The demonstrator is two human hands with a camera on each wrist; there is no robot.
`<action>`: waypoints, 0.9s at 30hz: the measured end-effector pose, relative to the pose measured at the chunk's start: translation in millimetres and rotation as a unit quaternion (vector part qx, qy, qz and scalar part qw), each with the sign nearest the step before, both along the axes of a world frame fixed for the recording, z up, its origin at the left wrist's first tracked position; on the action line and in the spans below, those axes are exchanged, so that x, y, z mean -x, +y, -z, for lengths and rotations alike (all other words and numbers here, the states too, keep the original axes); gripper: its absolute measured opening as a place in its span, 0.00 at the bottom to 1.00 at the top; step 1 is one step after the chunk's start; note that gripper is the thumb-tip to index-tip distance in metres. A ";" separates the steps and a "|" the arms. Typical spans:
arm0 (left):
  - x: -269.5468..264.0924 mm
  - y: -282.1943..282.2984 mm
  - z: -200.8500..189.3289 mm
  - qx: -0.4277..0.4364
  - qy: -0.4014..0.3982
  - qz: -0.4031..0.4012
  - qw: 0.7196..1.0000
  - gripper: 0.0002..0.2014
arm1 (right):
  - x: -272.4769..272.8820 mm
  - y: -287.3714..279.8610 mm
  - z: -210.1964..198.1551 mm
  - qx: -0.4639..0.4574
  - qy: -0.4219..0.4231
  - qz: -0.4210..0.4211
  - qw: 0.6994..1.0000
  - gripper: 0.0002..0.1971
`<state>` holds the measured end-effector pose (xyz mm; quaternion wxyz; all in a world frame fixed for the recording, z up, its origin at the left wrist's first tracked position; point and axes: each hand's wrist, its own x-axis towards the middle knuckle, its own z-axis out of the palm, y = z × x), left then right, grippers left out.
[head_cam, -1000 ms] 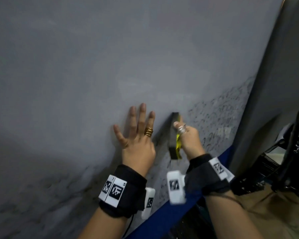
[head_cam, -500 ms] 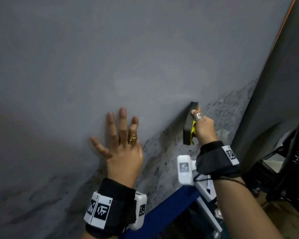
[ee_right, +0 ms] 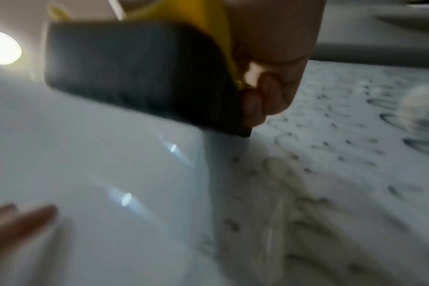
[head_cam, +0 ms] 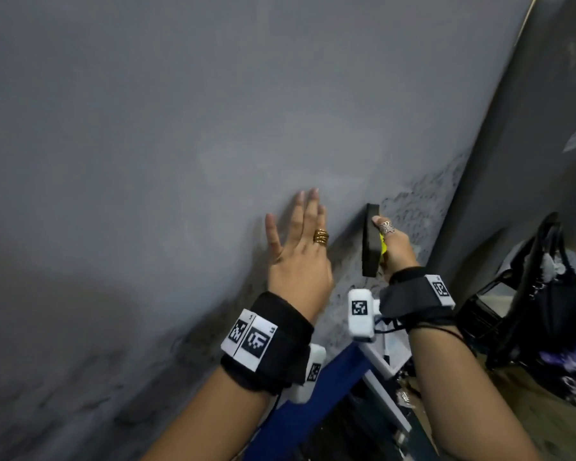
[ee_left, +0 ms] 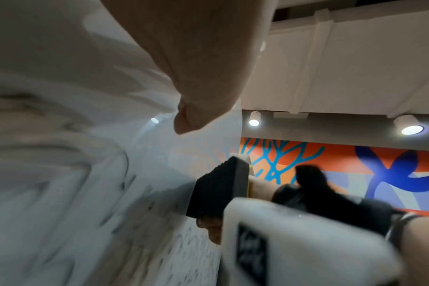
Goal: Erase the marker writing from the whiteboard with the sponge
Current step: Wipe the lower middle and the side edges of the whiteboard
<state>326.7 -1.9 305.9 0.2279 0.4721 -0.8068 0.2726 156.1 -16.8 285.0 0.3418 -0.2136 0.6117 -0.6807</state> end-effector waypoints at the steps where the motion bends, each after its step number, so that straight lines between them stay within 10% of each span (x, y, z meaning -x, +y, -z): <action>1: 0.1 -2.2 -0.5 0.002 -0.009 -0.007 1.000 0.38 | 3.6 0.7 -2.2 -0.015 -0.001 -0.005 1.000 0.14; 14: -9.9 -2.6 -4.7 -0.024 -0.056 0.010 0.998 0.38 | -49.9 64.5 -2.3 0.085 0.005 -0.025 0.996 0.19; 17: -22.8 16.1 -10.1 -0.039 -0.007 0.001 0.999 0.36 | -60.4 71.4 -5.3 0.087 0.165 -0.004 0.982 0.21; 20: -35.5 19.6 -13.5 -0.025 0.021 -0.030 0.999 0.40 | -71.3 61.3 -10.2 0.056 0.431 0.049 0.899 0.25; 27: -53.1 10.8 -12.7 -0.020 -0.026 -0.022 0.999 0.45 | -108.9 17.9 -6.2 0.091 0.483 0.072 0.868 0.35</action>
